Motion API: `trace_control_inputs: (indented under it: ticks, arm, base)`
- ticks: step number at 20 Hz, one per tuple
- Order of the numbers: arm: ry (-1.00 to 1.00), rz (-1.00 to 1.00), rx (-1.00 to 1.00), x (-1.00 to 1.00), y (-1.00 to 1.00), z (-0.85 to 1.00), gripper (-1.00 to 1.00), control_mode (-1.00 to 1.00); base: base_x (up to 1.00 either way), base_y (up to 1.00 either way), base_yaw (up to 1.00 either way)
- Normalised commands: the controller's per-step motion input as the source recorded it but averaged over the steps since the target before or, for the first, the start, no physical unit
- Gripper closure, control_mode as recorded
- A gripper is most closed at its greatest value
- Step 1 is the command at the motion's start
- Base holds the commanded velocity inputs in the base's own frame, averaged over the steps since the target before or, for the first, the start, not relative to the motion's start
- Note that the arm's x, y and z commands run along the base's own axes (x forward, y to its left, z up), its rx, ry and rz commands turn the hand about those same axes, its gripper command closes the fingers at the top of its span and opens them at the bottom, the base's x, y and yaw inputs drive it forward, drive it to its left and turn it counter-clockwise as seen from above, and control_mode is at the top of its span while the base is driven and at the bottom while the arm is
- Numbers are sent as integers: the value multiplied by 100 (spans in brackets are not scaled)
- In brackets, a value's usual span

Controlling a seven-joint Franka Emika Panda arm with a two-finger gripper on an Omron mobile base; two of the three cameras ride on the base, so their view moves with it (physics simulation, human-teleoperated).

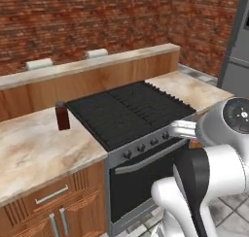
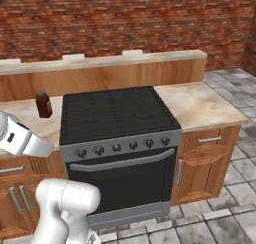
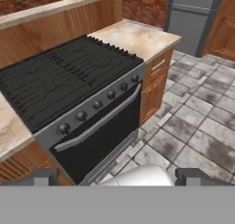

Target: Collect the paprika, ketchup, and shaker from the cabinet and place them next to the stove.

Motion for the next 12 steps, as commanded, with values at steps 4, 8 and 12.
trace_control_inputs:
  ticks: [4, 8, 12]
  arm:
    - [0, 0, 0, 0, 0, 0, -100, 100]
    - [0, 0, 0, 0, 0, 0, -100, 100]
    - [0, 0, 0, 0, 0, 0, -100, 100]
  base:
    - [-1, -3, -69]
    - [0, 0, -74]
    - [0, 0, -74]
